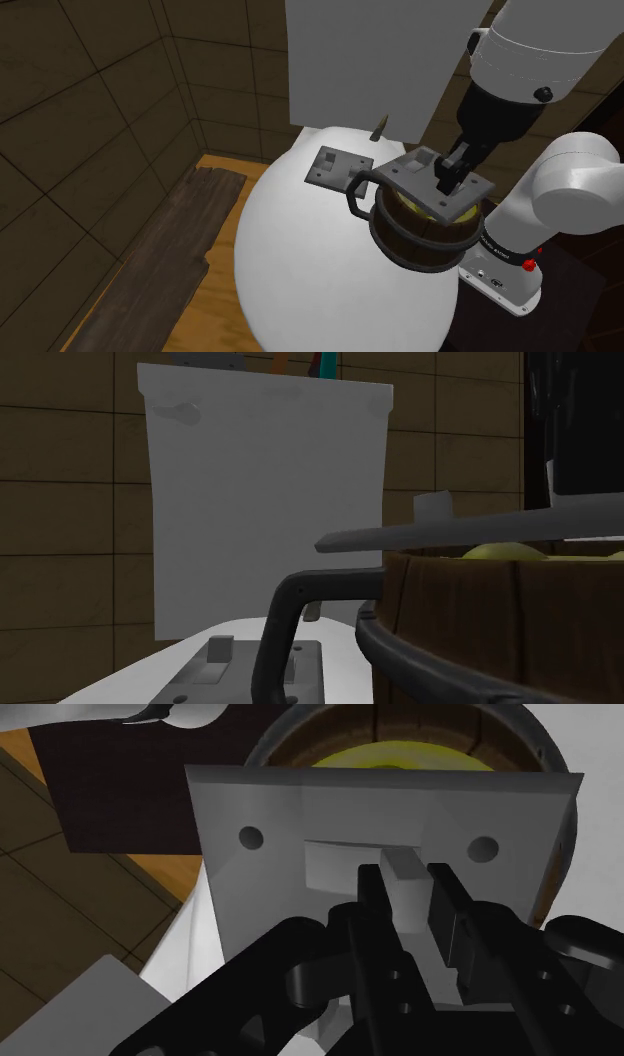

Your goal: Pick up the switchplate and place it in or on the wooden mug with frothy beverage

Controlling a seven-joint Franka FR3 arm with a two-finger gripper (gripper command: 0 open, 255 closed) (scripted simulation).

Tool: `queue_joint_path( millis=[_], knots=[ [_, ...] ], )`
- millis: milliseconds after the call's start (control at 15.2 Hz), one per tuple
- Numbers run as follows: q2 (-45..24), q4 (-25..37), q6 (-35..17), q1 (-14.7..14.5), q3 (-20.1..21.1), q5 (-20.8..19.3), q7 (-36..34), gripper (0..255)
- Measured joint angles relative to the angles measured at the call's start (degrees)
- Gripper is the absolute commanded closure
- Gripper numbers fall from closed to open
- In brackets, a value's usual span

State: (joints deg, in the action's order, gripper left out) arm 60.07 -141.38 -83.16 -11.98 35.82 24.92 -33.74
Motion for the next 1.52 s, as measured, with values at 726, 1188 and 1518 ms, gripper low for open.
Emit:
queue_joint_path(
  millis=[726, 1188, 1518],
  knots=[
    [0.0, -0.4, -0.3, 0.0, 0.1, 0.1, 0.0, 0],
    [-2.5, 7.3, 4.7, 1.4, -1.8, -2.1, -0.7, 0],
    [-2.9, 8.0, 5.1, 1.6, -1.9, -2.3, -0.7, 0]
  ],
)
